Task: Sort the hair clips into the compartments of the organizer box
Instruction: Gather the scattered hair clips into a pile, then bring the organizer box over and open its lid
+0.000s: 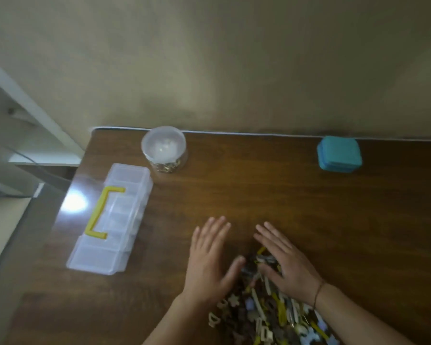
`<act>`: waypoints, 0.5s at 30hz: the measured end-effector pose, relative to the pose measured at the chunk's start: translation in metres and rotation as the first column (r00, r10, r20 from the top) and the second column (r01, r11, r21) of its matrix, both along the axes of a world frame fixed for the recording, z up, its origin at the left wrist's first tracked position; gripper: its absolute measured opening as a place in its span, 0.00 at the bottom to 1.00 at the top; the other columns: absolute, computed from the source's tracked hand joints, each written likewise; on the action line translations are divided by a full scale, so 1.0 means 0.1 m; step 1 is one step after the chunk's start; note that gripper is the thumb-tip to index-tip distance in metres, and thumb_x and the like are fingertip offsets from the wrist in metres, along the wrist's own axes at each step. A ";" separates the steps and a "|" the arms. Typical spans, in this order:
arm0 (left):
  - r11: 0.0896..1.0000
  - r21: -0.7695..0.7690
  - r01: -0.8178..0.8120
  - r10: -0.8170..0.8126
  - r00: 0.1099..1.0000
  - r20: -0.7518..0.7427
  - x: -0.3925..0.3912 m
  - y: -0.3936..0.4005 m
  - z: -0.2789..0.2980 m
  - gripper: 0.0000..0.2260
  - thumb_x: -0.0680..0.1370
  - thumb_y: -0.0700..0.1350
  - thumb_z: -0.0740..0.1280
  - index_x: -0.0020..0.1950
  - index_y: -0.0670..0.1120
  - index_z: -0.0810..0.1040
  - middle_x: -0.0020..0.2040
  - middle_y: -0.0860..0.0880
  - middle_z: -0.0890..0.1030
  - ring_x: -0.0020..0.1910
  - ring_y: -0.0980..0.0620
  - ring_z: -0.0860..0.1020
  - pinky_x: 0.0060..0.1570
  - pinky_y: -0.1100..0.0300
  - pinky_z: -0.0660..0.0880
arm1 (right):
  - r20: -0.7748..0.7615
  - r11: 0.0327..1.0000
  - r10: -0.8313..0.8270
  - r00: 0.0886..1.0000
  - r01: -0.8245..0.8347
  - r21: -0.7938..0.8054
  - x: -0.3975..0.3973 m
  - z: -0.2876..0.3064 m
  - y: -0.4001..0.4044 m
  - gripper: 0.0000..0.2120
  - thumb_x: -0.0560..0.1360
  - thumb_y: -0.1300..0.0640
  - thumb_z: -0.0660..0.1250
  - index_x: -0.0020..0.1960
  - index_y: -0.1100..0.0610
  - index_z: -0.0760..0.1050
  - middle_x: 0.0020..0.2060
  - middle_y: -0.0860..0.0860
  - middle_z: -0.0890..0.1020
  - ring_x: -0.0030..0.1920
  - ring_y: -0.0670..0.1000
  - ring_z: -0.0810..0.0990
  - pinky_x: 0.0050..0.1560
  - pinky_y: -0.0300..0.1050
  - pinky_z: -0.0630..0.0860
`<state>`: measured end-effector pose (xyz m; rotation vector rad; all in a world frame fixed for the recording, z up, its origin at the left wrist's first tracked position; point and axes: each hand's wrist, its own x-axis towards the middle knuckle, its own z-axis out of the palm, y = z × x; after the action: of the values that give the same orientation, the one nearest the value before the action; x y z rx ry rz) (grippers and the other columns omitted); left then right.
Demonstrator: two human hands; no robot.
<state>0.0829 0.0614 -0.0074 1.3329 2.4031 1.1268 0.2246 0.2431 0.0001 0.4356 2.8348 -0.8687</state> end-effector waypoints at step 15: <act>0.587 -0.559 -0.586 0.654 0.750 -0.099 -1.55 -0.72 0.52 0.45 0.68 0.75 0.64 0.77 0.51 0.61 0.72 0.48 0.73 0.69 0.42 0.74 0.65 0.44 0.69 | -0.046 0.844 -0.250 0.967 0.194 -0.500 -1.83 0.44 -0.69 0.22 0.78 0.48 0.64 0.70 0.51 0.69 0.66 0.48 0.75 0.68 0.46 0.70 0.71 0.45 0.65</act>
<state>-0.0720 -0.0106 0.0442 0.2025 2.8536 0.4591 0.0420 0.1737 0.0437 0.6638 2.5361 -1.6528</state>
